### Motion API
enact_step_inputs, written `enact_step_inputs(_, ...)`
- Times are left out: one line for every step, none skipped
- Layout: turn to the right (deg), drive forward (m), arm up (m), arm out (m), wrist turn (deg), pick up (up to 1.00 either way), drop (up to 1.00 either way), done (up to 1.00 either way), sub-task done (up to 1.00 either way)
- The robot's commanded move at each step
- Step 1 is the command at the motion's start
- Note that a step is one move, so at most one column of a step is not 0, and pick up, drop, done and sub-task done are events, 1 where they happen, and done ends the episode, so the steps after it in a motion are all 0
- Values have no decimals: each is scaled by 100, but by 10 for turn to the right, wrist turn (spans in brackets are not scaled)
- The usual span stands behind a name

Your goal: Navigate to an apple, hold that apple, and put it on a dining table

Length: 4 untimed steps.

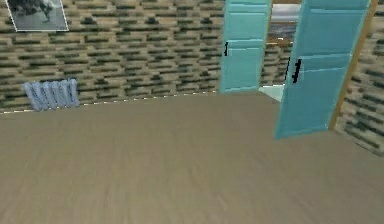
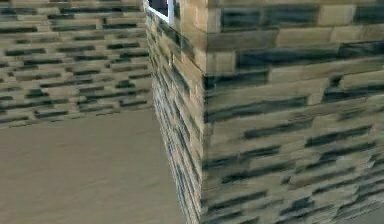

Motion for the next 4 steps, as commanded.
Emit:
enact_step_inputs(120, 0, 0, 0, 0, 0, 0, 0, 0)
enact_step_inputs(0, 100, 0, 0, 0, 0, 0, 0, 0)
enact_step_inputs(0, 100, 0, 0, 0, 0, 0, 0, 0)
enact_step_inputs(0, 50, 0, 0, 0, 0, 0, 0, 0)
